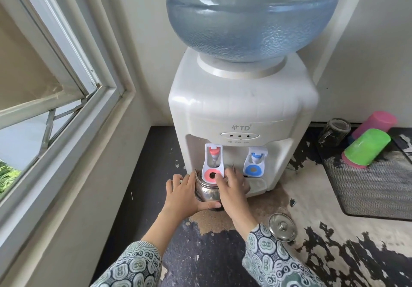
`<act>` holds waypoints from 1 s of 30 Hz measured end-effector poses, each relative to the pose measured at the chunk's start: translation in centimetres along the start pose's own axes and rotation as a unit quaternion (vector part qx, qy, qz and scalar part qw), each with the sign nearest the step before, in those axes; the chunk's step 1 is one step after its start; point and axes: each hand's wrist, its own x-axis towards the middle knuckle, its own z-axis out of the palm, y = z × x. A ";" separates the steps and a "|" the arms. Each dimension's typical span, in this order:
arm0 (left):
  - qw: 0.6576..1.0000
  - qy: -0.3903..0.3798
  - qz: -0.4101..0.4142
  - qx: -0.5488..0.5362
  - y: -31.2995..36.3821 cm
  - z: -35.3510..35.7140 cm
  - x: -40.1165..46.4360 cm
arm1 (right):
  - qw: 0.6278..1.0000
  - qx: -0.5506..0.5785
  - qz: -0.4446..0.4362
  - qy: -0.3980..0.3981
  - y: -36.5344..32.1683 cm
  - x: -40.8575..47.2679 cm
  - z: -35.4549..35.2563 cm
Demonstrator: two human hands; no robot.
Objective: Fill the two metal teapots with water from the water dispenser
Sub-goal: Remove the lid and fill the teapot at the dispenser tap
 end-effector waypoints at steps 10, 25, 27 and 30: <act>1.000 0.007 0.006 -0.005 0.2 -0.4 0.1 | 0.987 -0.086 -0.136 -0.022 -1.1 -0.9 -1.7; 1.000 -0.026 0.002 0.003 0.3 -0.9 0.2 | 0.974 -0.119 -0.191 0.000 3.7 -0.5 -2.2; 0.999 -0.052 0.000 0.003 0.4 -1.1 0.5 | 0.971 -0.135 -0.197 0.001 3.9 -0.5 -2.5; 0.997 -0.081 0.000 -0.001 0.3 -1.4 0.9 | 0.966 -0.155 -0.207 -0.005 4.2 -0.4 -2.7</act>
